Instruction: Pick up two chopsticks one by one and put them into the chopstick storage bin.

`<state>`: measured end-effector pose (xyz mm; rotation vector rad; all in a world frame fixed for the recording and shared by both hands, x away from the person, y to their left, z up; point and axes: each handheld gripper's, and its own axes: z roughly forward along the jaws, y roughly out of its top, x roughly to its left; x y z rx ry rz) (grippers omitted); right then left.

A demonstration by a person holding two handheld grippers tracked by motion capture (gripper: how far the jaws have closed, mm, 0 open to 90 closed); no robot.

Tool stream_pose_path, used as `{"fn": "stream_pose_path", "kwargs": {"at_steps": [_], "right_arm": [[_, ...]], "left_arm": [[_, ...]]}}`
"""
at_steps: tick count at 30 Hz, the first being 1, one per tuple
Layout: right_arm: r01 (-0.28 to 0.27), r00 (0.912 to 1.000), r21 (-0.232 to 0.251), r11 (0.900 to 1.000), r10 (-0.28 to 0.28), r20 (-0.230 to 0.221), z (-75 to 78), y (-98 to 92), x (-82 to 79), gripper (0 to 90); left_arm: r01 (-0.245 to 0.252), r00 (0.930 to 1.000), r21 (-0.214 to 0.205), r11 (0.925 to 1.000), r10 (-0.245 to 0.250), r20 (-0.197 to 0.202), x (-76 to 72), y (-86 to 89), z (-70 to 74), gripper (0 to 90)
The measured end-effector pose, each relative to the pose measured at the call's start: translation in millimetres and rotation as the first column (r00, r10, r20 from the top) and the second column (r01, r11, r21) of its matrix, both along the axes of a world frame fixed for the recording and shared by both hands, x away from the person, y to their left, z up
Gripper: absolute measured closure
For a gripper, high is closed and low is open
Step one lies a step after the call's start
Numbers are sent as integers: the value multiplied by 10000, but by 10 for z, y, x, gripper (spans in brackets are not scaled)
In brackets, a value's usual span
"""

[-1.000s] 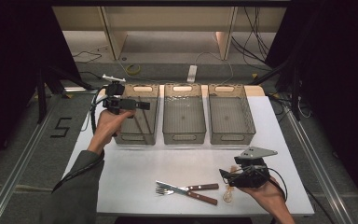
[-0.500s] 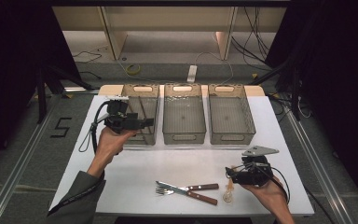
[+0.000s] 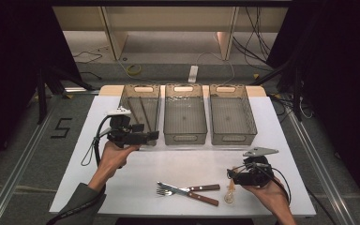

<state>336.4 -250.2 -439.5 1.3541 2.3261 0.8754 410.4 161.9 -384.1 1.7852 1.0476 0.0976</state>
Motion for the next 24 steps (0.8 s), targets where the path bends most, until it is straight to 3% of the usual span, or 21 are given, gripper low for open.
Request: {"fn": "stream_pose_path", "kwargs": {"at_steps": [14,24], "right_arm": [[64,9984,-60,10000,-67,-565,-89,13,47,235],[-102,9958,-352,9993,69,-912,-132,65,40,214]], "left_arm": [[342,9975,207,9992,-354,604,-276,-66,-138,167],[574,9962,287,9979,-591,643,-424,-72,-212,167]]}}
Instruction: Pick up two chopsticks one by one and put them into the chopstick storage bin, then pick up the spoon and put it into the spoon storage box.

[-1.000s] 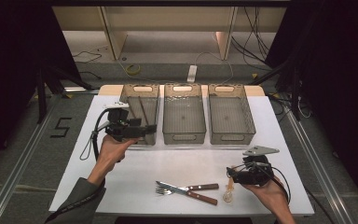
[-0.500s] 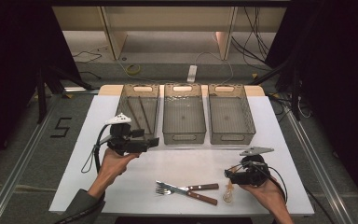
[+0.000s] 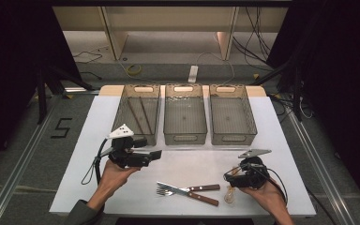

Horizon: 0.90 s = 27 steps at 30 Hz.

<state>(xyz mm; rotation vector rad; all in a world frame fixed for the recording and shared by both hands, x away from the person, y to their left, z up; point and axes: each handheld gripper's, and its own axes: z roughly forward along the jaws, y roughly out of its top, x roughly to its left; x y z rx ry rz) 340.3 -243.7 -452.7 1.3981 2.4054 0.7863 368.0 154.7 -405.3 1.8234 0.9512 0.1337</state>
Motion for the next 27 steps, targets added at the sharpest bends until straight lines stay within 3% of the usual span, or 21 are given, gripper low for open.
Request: {"fn": "stream_pose_path", "kwargs": {"at_steps": [8,15,27], "right_arm": [[8,9998,-266,9996,-13,-217,-33,8,0,219],[59,9989,-425,9991,-79,-465,-81,17,21,233],[152,9983,-1237,9922,-220,-540,-157,121,50,276]], "left_arm": [[53,10000,-116,9999,-53,-13,-71,-15,-7,167],[266,9996,167,9995,-266,0,-132,-61,-32,167],[325,9995,260,9991,-325,-1,-201,-46,-54,167]]}}
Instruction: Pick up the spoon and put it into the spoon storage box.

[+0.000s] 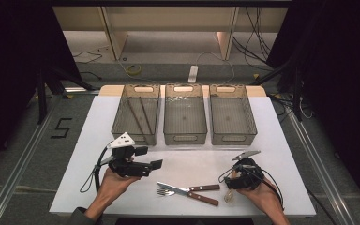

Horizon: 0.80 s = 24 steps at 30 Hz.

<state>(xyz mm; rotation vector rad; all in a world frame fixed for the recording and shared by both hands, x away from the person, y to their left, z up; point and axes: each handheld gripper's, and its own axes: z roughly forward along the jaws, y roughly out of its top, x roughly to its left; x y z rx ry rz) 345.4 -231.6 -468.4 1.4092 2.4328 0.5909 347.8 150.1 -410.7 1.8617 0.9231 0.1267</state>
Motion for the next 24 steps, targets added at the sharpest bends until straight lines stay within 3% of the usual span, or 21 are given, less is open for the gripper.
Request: {"fn": "stream_pose_path", "kwargs": {"at_steps": [24], "right_arm": [[-147,9995,-46,9999,145,-265,15,-29,65,558]], "left_arm": [[182,9998,136,9997,-182,-53,-16,-49,-11,168]]}}
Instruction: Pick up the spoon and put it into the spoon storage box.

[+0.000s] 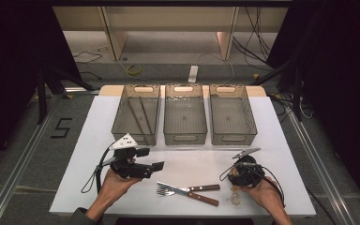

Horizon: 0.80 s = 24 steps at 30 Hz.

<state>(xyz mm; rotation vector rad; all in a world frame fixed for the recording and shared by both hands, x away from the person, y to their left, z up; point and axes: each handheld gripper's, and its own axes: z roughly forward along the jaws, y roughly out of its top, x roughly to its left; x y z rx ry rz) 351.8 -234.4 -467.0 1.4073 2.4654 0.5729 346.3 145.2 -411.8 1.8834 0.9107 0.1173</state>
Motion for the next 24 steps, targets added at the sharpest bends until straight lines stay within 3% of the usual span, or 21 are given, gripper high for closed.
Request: {"fn": "stream_pose_path", "kwargs": {"at_steps": [3,7,17,24], "right_arm": [[-62,10000,11,10000,62,74,2,26,-20,661],[-153,9999,68,9999,153,55,3,44,-32,733],[-359,9993,238,9991,362,-134,29,6,-9,747],[-421,9991,579,9974,417,85,99,-35,-20,748]], "left_arm": [[16,10000,-25,10000,-16,13,-2,-8,-1,168],[44,10000,-24,10000,-44,-25,2,-6,-3,168],[71,10000,-22,10000,-71,34,2,6,-3,168],[82,10000,-21,10000,-82,11,3,3,-7,168]]}}
